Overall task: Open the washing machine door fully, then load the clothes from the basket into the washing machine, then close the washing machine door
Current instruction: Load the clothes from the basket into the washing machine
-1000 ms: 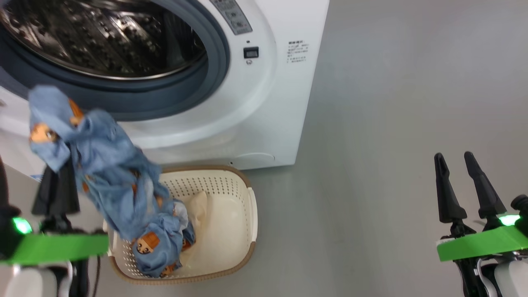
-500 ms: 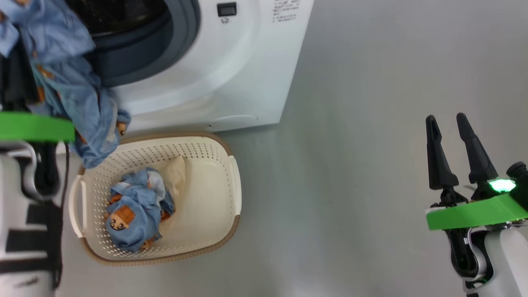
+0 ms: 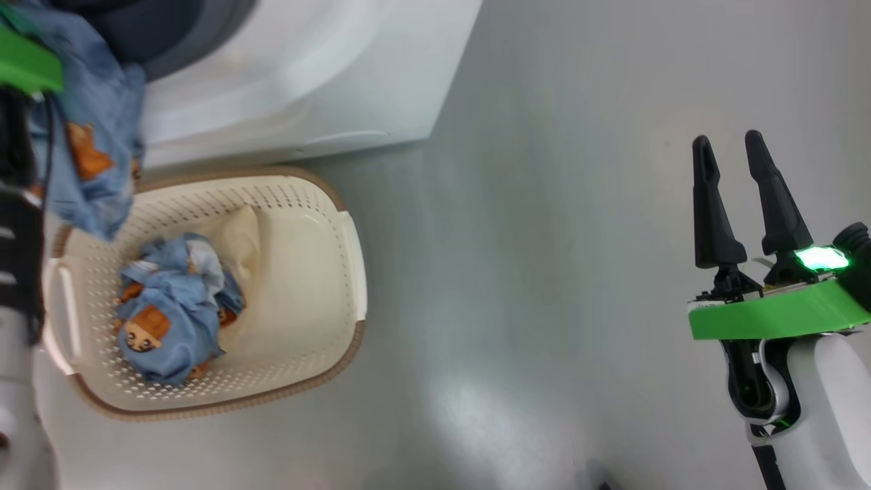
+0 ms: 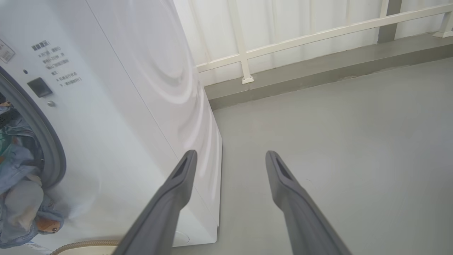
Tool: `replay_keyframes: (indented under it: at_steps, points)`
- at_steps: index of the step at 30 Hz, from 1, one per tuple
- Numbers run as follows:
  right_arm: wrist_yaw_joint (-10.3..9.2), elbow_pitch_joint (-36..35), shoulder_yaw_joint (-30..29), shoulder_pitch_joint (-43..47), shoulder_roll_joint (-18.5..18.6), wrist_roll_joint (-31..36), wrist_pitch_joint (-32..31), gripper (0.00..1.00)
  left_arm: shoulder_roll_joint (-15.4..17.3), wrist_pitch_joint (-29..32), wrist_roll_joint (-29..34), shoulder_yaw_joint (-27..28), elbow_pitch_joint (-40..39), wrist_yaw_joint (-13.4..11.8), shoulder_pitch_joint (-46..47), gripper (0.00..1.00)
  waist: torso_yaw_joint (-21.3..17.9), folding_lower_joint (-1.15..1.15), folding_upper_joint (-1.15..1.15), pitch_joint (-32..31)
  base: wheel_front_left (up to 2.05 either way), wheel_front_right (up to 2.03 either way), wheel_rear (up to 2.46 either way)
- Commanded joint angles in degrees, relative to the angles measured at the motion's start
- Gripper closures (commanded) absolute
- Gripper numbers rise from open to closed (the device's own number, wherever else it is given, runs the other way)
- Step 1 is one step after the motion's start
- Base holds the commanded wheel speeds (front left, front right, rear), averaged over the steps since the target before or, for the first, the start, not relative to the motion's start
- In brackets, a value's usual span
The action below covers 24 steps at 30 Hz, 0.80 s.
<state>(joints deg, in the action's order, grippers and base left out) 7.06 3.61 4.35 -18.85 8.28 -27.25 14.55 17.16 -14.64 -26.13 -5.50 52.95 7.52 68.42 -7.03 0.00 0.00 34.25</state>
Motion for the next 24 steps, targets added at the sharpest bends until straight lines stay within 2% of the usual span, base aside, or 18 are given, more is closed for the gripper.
replay_keyframes:
  at_steps: [1, 10, 16, 19, 24]
  points:
    - [0.43, -1.5, 1.4, -0.2, -0.1, 0.7, 0.4, 0.00, 3.3, -0.4, 0.6, -0.1, 0.8, 0.0, 2.7, 1.00, -1.8, 0.00, 0.00, 2.7, 0.00, 0.00, 0.00]
    - [0.43, -1.7, 2.5, -0.6, -1.0, 0.8, 0.4, 0.00, 5.8, 0.2, -1.0, -3.4, 12.0, 0.0, 10.5, 1.00, -4.0, 0.00, 0.00, 4.9, 0.00, 0.00, 0.00]
    - [0.43, -2.0, 2.7, -0.4, -1.3, 0.8, 0.4, 0.00, 8.4, -0.2, -0.8, -4.9, 14.6, 0.0, 14.3, 1.00, -4.9, 0.00, 0.00, 5.9, 0.00, 0.00, 0.00]
    - [0.43, -2.4, 2.5, -0.5, -1.5, 0.9, 0.4, 0.00, 9.6, -0.3, -0.1, -4.3, 10.5, 0.0, 16.2, 1.00, -5.1, 0.00, 0.00, 6.7, 0.00, 0.00, 0.00]
    - [0.43, -2.6, 2.7, -1.1, -1.9, 1.0, 0.4, 0.00, 11.0, -0.3, 2.6, 0.8, -3.5, -0.3, 16.0, 1.00, -5.3, 0.00, 0.00, 8.0, 0.00, 0.00, 0.00]
